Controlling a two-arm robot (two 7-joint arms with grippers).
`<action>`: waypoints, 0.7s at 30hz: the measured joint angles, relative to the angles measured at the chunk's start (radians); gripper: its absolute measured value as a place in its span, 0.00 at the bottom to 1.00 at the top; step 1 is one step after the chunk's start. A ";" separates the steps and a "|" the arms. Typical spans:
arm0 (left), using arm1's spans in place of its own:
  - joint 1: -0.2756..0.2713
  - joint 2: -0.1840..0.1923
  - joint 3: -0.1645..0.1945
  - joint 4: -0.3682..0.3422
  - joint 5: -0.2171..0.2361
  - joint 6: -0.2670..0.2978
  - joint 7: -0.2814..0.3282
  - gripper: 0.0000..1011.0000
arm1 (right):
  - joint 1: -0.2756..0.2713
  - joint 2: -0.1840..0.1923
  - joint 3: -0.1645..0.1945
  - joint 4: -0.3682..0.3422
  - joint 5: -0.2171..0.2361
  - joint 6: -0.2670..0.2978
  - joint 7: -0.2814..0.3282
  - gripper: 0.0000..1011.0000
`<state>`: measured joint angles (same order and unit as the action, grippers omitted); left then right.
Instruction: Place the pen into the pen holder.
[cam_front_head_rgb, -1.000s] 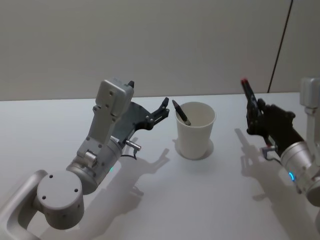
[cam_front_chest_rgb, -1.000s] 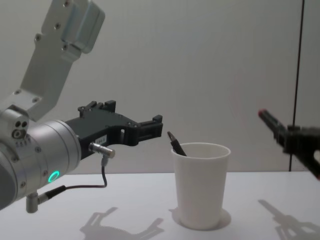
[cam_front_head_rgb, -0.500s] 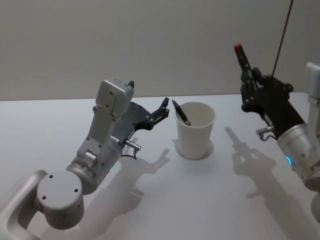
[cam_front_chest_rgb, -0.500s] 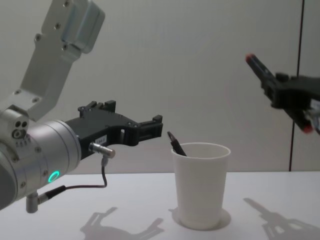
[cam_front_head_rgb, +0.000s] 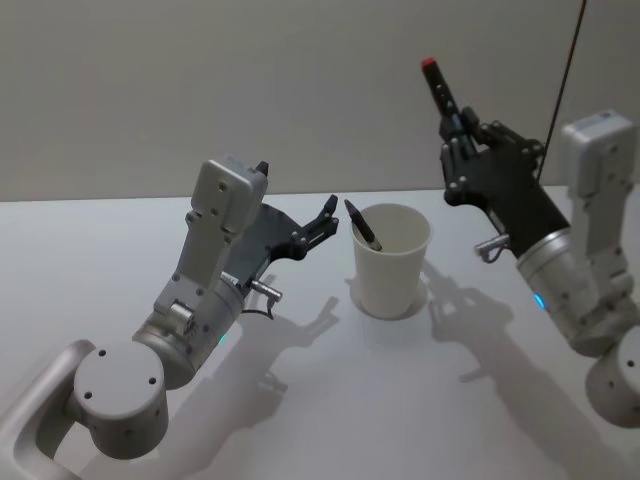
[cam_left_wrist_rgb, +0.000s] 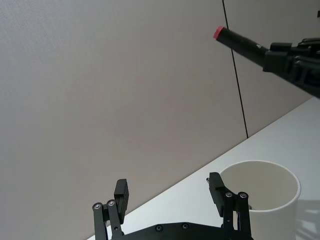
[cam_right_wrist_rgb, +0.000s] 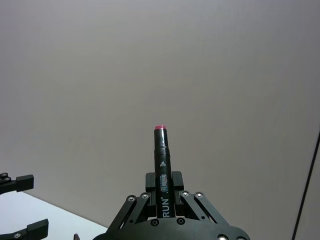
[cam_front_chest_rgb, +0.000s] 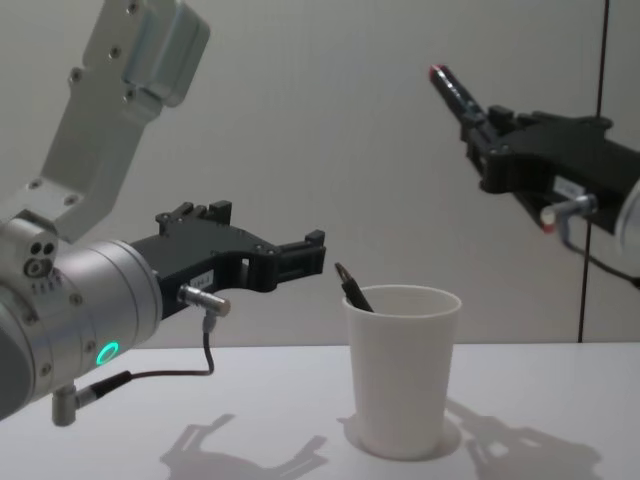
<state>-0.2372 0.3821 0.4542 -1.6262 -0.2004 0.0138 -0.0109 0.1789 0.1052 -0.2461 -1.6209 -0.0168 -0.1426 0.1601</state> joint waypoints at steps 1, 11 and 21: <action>0.000 0.000 0.000 0.000 0.000 0.000 0.000 0.99 | 0.003 -0.002 -0.001 0.007 -0.006 -0.007 0.003 0.18; 0.000 0.000 0.000 0.000 0.000 0.000 0.000 0.99 | 0.053 -0.030 -0.017 0.112 -0.058 -0.068 0.022 0.18; 0.000 0.000 0.000 0.000 0.000 0.000 0.000 0.99 | 0.099 -0.056 -0.030 0.207 -0.082 -0.132 0.039 0.18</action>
<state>-0.2372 0.3821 0.4542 -1.6262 -0.2004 0.0138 -0.0109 0.2779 0.0494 -0.2765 -1.4143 -0.0990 -0.2747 0.1990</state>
